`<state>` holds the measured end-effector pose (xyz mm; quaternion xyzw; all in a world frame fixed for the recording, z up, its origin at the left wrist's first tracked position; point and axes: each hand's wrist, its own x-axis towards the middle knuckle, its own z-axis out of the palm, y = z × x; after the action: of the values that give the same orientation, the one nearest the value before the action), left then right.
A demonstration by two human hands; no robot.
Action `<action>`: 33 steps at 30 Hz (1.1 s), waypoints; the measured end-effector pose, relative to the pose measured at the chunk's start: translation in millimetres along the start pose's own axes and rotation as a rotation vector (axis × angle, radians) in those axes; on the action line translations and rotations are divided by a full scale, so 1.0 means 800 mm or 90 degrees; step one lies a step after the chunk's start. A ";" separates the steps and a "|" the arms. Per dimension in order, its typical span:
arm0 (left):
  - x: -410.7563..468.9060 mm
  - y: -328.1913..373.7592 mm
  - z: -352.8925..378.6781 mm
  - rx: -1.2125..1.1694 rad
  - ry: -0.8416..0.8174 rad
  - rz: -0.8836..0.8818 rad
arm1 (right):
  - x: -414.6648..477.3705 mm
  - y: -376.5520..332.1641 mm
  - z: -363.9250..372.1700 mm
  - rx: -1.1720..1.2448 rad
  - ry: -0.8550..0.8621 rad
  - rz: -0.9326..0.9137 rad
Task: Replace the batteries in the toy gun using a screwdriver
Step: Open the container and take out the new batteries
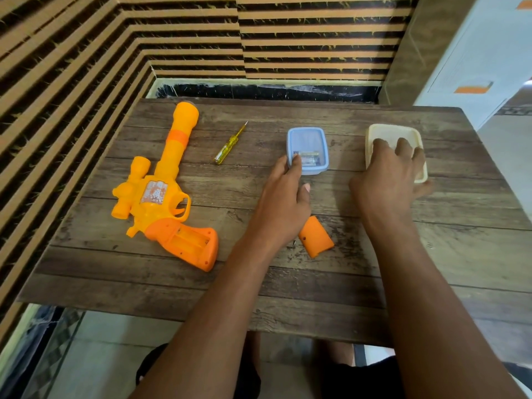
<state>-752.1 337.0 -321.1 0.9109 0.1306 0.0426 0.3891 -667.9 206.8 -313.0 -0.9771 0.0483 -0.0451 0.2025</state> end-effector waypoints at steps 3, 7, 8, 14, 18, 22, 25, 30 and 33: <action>0.000 0.000 0.001 -0.007 0.000 0.003 | 0.003 0.003 -0.002 0.022 0.013 0.001; 0.004 -0.010 0.006 -0.049 0.020 0.008 | 0.003 0.003 -0.009 0.080 0.081 -0.013; 0.005 -0.012 0.007 -0.056 0.039 0.009 | 0.002 0.003 -0.012 0.098 0.096 -0.016; 0.003 -0.002 -0.001 -0.077 0.333 0.114 | -0.015 -0.004 -0.030 0.173 0.160 -0.097; 0.004 0.001 -0.001 -0.269 0.288 0.087 | -0.028 -0.011 -0.031 0.374 0.205 -0.216; 0.007 0.006 -0.005 -0.587 0.172 -0.012 | -0.044 -0.021 -0.030 0.461 0.106 -0.340; 0.007 0.007 -0.016 -0.731 0.137 -0.035 | -0.047 -0.025 -0.024 0.475 0.116 -0.428; 0.005 0.002 -0.029 -0.853 0.103 -0.024 | -0.051 -0.027 -0.024 0.511 0.093 -0.503; 0.003 -0.001 -0.037 -0.885 0.078 -0.007 | -0.053 -0.027 -0.027 0.533 0.063 -0.503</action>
<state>-755.5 358.7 -300.7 0.4461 0.0989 0.1654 0.8740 -710.3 223.0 -287.8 -0.7543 -0.3327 -0.1782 0.5372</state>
